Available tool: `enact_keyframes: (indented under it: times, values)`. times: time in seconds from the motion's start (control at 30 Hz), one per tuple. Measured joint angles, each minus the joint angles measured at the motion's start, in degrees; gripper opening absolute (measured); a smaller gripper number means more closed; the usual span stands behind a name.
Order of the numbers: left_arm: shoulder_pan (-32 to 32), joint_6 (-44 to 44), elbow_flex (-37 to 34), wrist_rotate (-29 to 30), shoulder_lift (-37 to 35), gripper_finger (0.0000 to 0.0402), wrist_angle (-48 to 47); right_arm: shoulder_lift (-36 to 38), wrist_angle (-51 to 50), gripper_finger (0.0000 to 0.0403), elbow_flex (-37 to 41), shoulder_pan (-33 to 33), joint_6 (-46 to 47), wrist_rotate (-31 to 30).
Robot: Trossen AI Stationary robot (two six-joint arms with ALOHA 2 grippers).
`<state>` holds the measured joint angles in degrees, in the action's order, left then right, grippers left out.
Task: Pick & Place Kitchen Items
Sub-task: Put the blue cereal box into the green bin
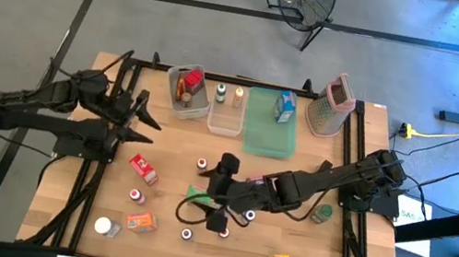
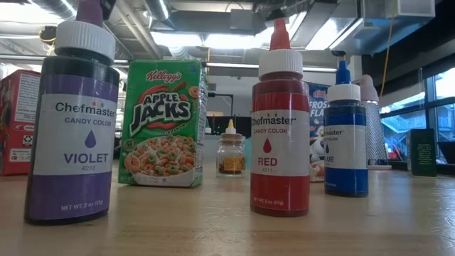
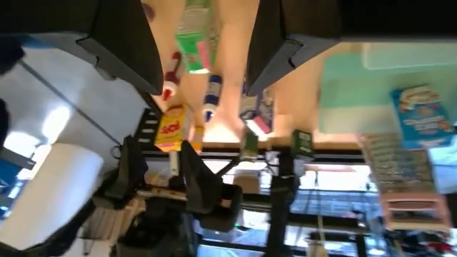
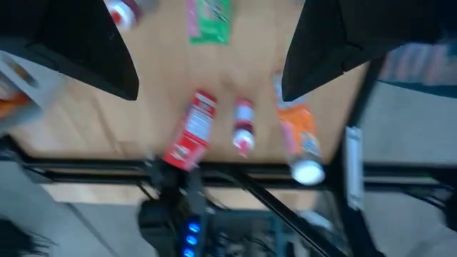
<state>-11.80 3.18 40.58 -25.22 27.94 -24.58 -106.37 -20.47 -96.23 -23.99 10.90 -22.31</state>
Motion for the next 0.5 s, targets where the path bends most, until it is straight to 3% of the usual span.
enact_keyframes:
  times: [0.17, 0.5]
  values:
    - [3.91, 4.34, -3.11, 0.05, 0.07, 0.0194, 3.62, 0.0, 3.49, 0.0348, 0.0, -0.08, 0.91, 4.94]
    - [9.31, 9.13, -5.01, 0.09, 0.04, 0.0194, 7.3, 0.0, 2.68, 0.0348, 0.0, -0.44, 7.64, 4.99]
